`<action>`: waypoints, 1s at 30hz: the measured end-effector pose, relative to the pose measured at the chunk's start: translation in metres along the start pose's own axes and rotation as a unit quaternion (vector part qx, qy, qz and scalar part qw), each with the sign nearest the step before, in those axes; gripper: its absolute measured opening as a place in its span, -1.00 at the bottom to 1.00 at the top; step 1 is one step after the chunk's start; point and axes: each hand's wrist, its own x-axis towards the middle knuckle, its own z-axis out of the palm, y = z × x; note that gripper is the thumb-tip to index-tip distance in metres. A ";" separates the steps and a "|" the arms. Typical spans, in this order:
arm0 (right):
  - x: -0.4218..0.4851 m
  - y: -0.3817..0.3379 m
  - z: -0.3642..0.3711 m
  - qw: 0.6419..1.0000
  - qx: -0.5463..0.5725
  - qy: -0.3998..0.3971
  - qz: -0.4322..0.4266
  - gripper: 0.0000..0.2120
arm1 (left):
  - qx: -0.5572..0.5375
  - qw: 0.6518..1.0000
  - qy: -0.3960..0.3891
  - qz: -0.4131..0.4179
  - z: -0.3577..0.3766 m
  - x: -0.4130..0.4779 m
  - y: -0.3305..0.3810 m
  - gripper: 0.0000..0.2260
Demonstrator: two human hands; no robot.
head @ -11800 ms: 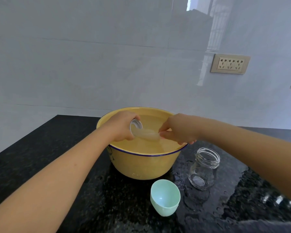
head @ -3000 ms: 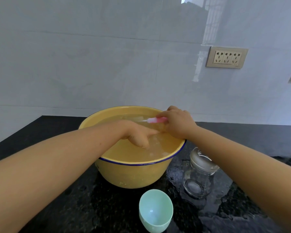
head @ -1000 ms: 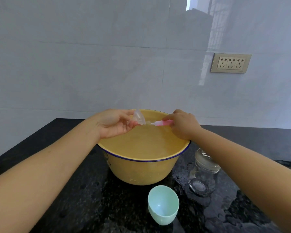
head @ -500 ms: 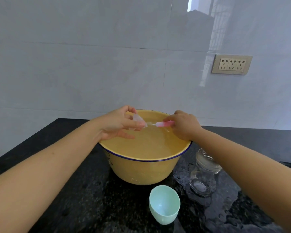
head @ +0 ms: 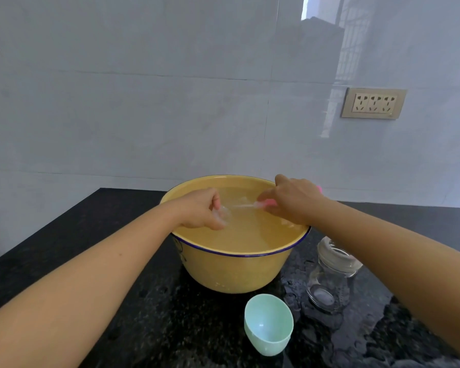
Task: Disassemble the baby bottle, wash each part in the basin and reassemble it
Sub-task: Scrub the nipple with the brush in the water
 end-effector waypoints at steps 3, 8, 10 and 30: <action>0.000 -0.002 -0.006 0.999 -0.037 0.010 -0.010 -0.62 | 0.038 0.999 -0.015 -0.007 0.001 0.002 0.001 -0.77; -0.008 -0.001 -0.017 0.997 -0.032 0.072 -0.009 -0.62 | 0.122 0.990 -0.054 -0.047 0.002 0.004 0.004 -0.69; -0.015 -0.001 -0.021 0.996 -0.004 0.083 -0.011 -0.65 | 0.148 0.985 -0.061 -0.064 0.001 0.004 0.005 -0.49; -0.020 0.014 -0.032 0.917 -0.129 0.308 -0.217 -0.61 | 0.025 0.998 -0.016 -0.063 -0.006 0.003 0.000 -0.37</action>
